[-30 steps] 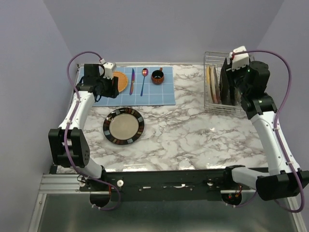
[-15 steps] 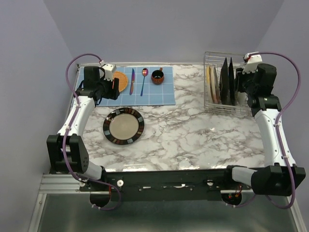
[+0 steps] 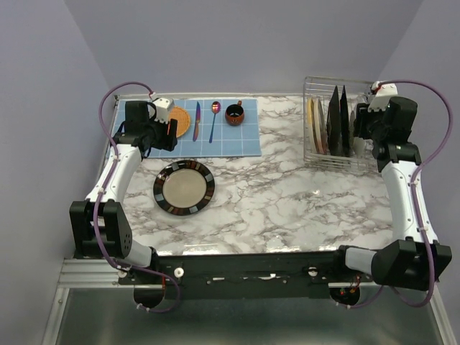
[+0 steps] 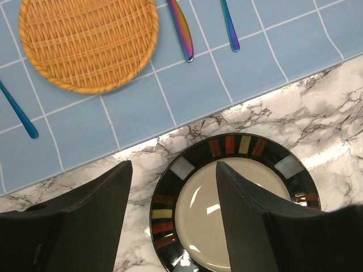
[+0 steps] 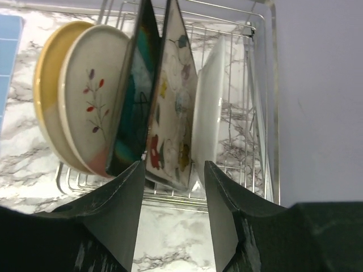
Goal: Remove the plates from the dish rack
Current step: Unload the plate from the dish rack.
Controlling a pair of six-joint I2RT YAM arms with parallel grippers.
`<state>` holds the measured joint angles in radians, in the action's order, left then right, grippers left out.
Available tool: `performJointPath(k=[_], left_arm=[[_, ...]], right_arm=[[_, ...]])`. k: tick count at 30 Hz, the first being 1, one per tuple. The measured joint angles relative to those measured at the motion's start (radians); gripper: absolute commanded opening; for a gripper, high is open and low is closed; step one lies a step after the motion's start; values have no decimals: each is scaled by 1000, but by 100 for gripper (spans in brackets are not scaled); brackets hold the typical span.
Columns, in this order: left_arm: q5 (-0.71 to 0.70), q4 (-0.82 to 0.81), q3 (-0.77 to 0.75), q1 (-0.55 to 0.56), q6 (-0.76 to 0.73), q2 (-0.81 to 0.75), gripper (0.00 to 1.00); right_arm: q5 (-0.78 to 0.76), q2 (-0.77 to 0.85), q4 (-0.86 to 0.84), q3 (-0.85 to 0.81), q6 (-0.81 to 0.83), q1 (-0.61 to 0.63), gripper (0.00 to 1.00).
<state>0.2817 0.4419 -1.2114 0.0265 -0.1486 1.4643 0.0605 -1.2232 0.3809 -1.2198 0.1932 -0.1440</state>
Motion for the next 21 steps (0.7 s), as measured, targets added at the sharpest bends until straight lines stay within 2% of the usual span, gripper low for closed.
performJointPath(k=[8,21], left_arm=[[2,-1,0,0,-5,0,70],[3,-29,16,0,-10,5,70]], right_arm=[[1,-42,-30,43,18,-87,56],[6,-143,-69,68,49,-113,58]])
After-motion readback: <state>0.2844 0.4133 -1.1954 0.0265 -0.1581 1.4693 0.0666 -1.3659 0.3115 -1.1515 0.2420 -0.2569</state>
